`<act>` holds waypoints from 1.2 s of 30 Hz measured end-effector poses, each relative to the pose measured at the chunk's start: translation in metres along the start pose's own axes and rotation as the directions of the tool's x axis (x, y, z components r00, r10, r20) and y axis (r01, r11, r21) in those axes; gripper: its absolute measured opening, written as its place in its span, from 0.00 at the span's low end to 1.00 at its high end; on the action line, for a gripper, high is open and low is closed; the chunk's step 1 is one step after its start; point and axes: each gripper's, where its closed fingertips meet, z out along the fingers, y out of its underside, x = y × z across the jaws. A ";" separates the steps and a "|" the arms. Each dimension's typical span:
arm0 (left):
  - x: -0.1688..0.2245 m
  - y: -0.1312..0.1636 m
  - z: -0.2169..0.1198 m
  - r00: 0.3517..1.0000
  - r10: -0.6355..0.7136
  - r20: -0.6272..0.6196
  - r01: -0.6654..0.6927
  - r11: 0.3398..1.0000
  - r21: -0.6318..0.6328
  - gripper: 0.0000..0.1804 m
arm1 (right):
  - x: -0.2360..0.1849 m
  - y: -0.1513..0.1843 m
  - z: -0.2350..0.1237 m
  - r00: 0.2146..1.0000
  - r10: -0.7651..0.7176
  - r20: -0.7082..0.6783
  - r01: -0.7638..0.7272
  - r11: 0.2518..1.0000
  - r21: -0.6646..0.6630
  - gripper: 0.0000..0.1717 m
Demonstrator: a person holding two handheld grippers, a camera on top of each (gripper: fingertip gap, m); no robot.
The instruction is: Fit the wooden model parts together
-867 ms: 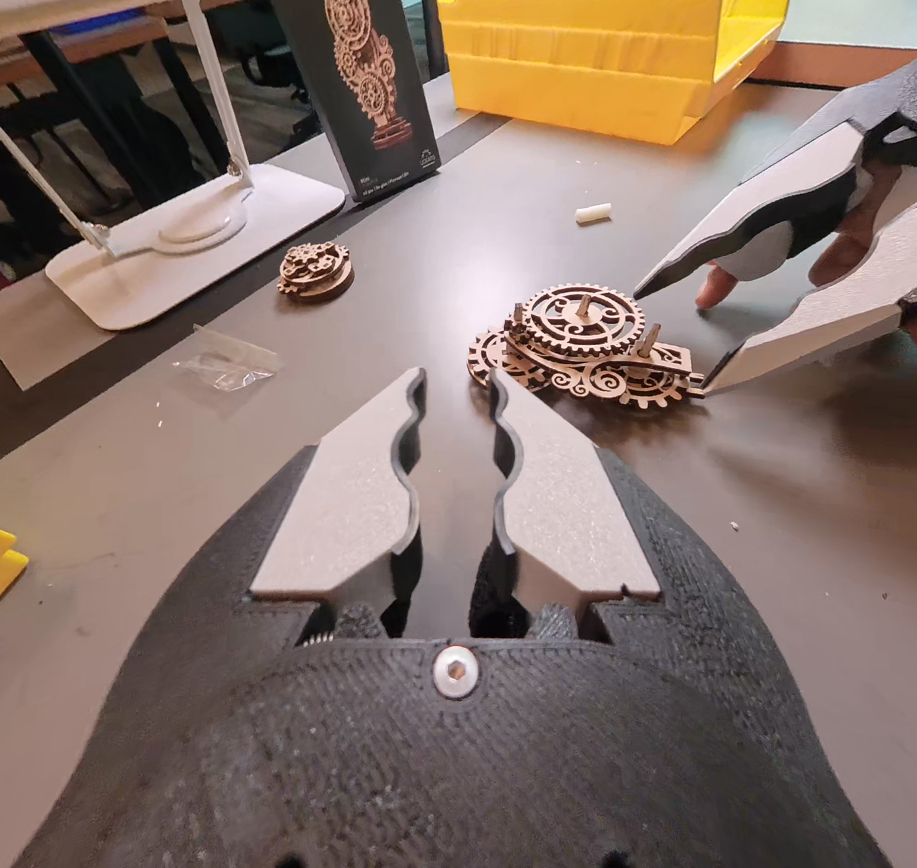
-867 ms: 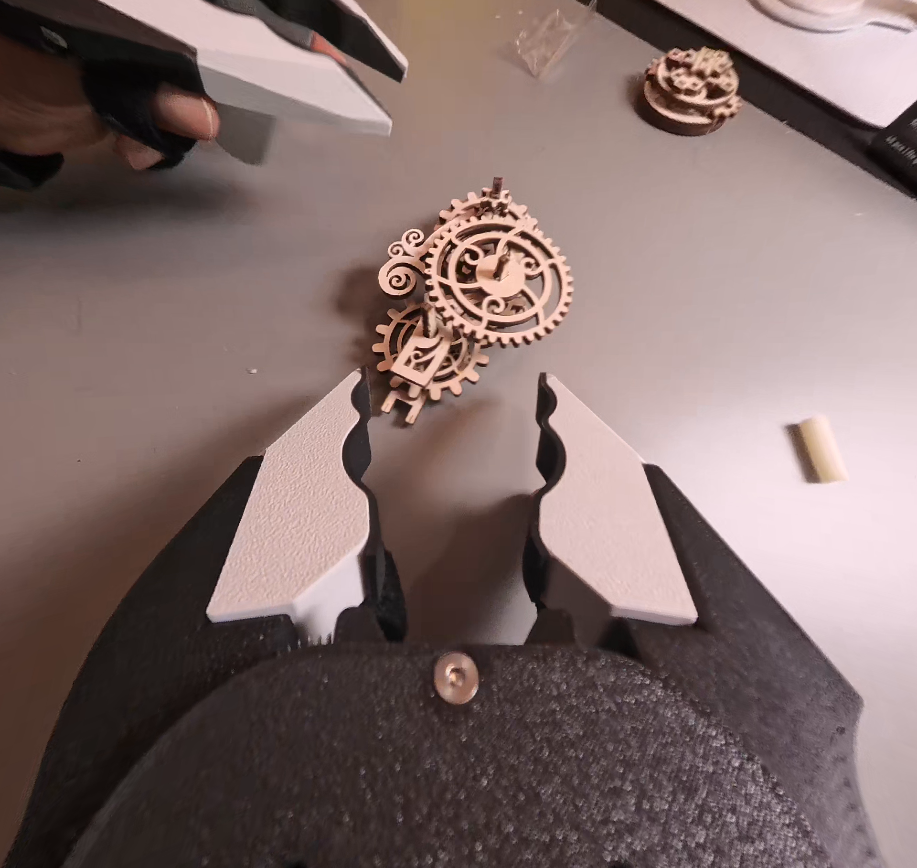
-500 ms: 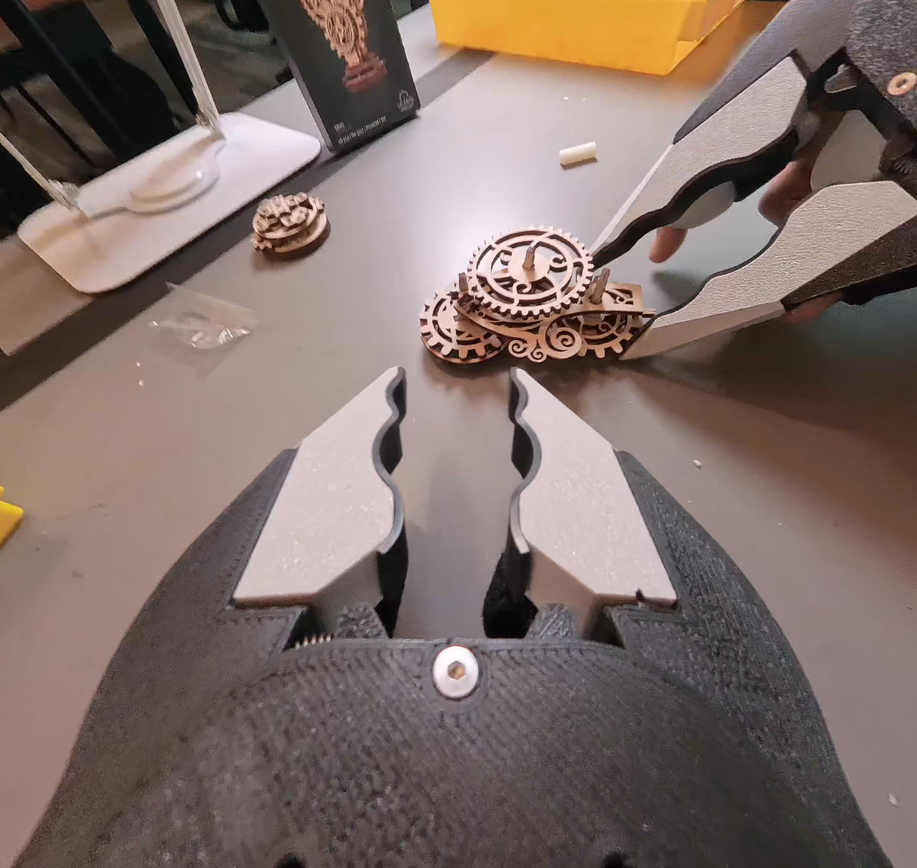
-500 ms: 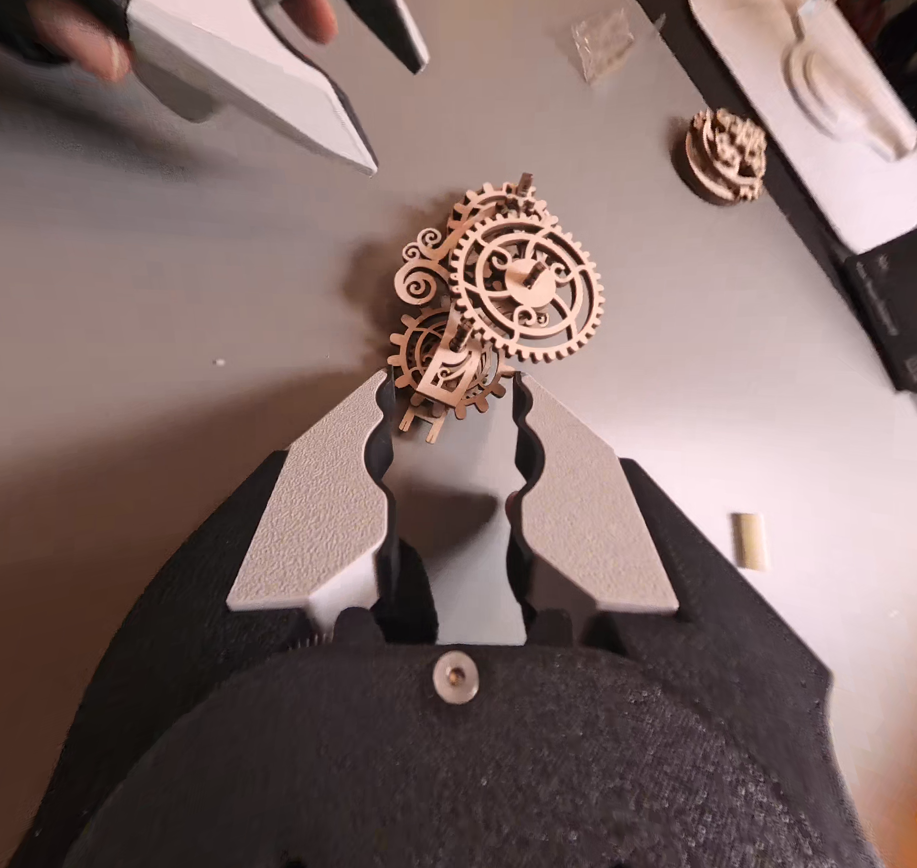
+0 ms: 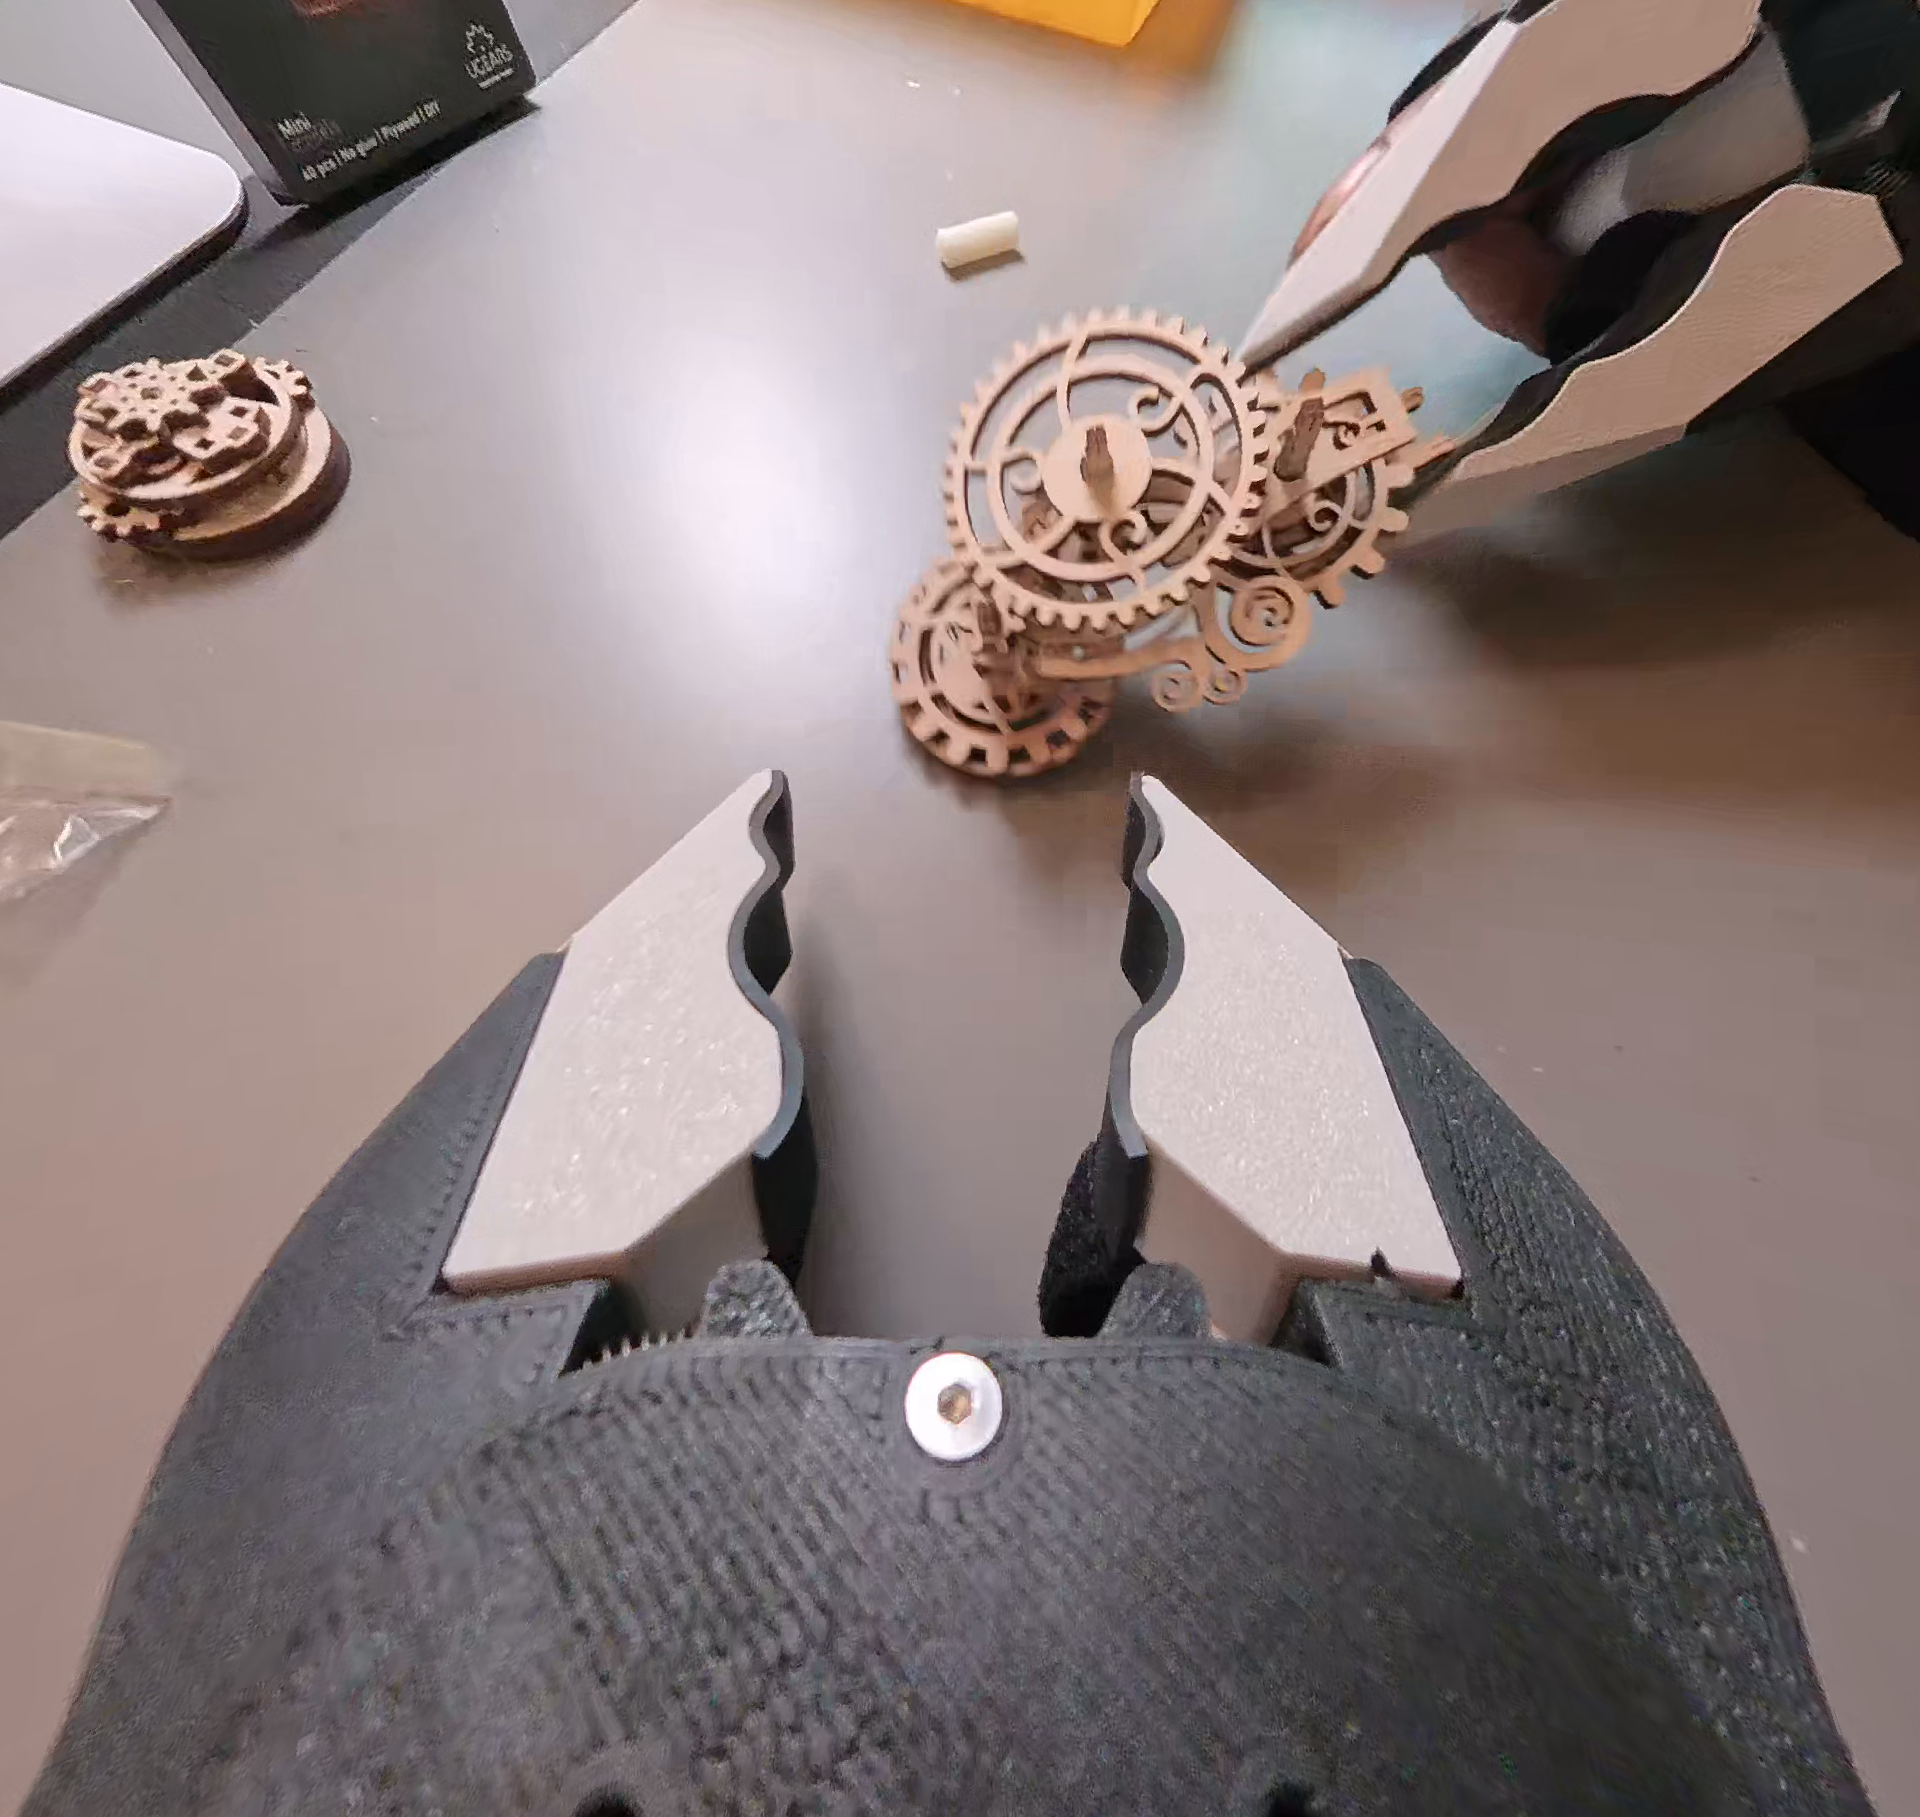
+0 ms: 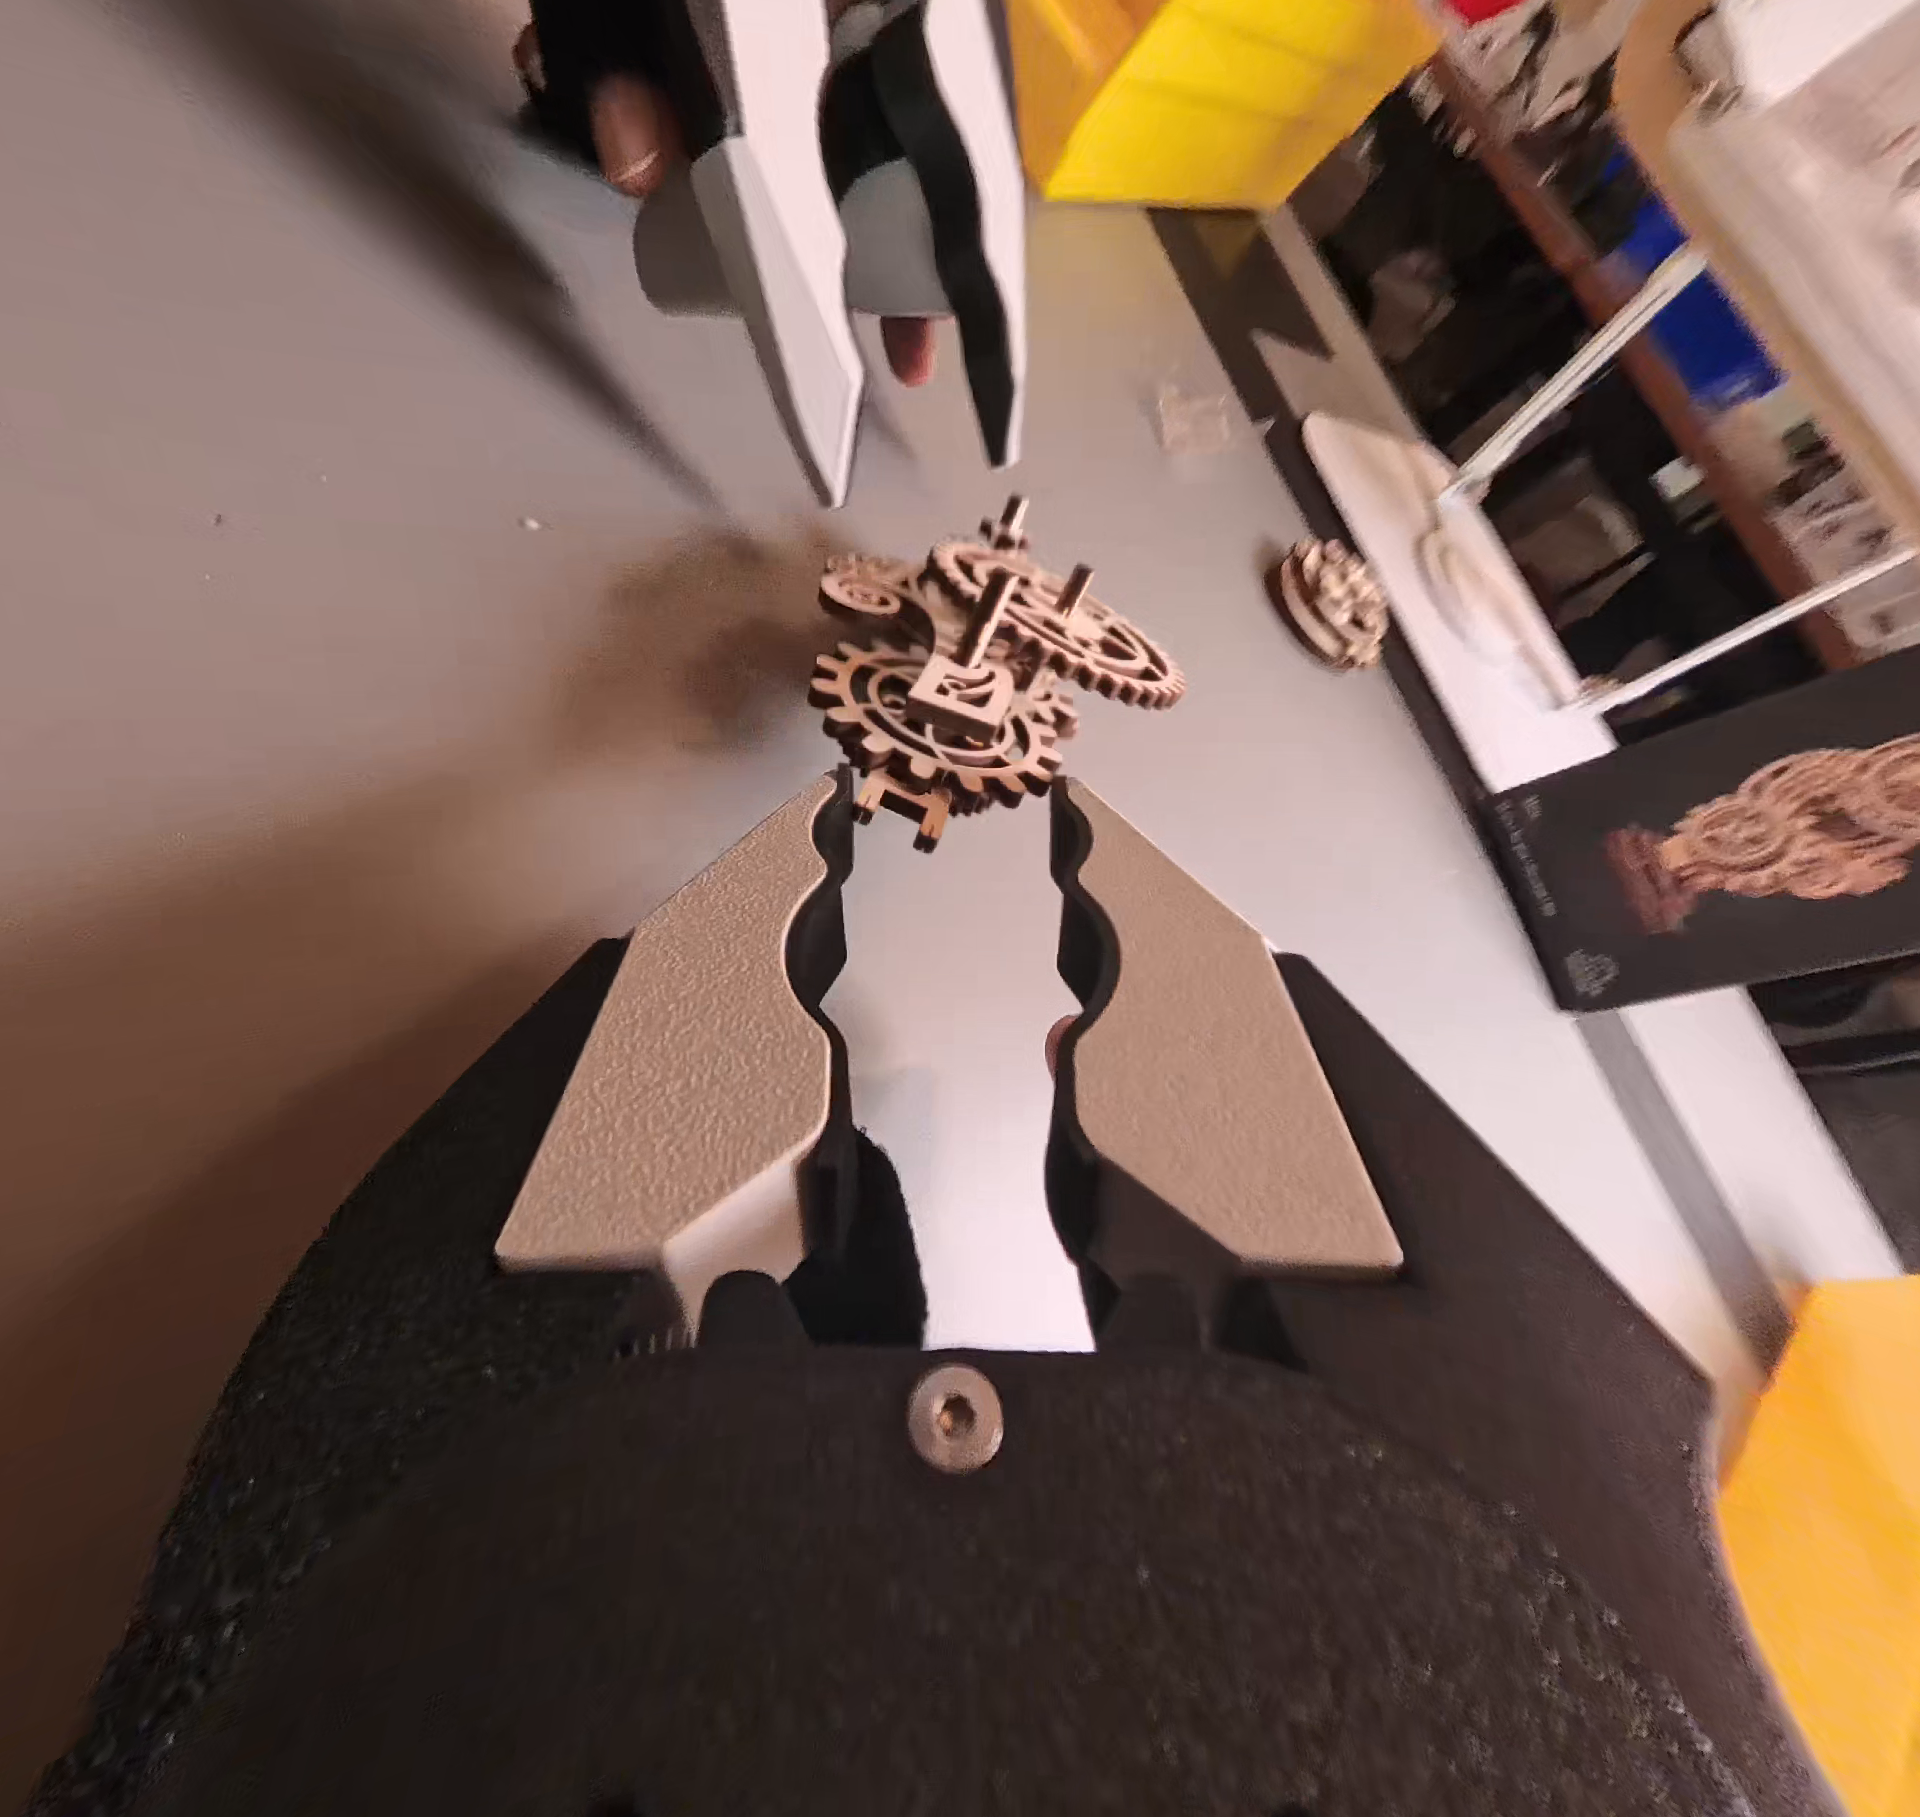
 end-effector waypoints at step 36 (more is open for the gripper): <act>0.010 0.011 0.018 0.964 0.213 -0.156 -0.231 0.967 -0.111 0.41 | -0.011 -0.008 0.007 0.980 0.158 0.124 -0.157 0.987 -0.017 0.29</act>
